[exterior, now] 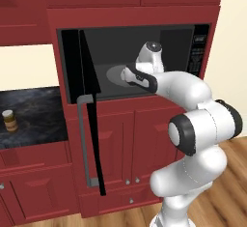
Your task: Pick the mug from the counter and place it inside the microwave. Then close the microwave.
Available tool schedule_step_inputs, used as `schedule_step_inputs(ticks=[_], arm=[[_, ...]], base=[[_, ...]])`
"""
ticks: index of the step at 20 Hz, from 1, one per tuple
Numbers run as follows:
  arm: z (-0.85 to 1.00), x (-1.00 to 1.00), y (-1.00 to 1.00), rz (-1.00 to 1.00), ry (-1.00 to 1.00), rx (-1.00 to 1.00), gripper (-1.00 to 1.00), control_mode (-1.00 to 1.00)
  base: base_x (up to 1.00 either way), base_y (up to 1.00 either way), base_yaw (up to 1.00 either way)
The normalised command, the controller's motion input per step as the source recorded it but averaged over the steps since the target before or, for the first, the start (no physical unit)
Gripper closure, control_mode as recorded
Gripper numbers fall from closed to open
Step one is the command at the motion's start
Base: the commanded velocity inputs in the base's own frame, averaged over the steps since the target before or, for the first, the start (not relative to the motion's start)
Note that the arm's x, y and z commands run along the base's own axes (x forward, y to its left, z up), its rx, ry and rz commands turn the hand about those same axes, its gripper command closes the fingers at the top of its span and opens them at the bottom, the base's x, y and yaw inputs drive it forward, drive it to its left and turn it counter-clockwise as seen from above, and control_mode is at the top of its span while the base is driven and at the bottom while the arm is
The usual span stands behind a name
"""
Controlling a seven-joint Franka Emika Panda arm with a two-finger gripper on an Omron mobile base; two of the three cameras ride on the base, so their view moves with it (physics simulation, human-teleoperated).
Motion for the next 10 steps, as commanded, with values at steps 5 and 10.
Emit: schedule_step_inputs(ticks=[5, 10], arm=[[-0.12, 0.27, 0.0, 0.0, 0.02, 0.0, 1.0, -1.0], [-0.1, 0.33, 0.0, 0.0, 0.0, 0.0, 1.0, -1.0]], base=[[0.0, 0.0, 0.0], [0.0, 0.0, 0.0]])
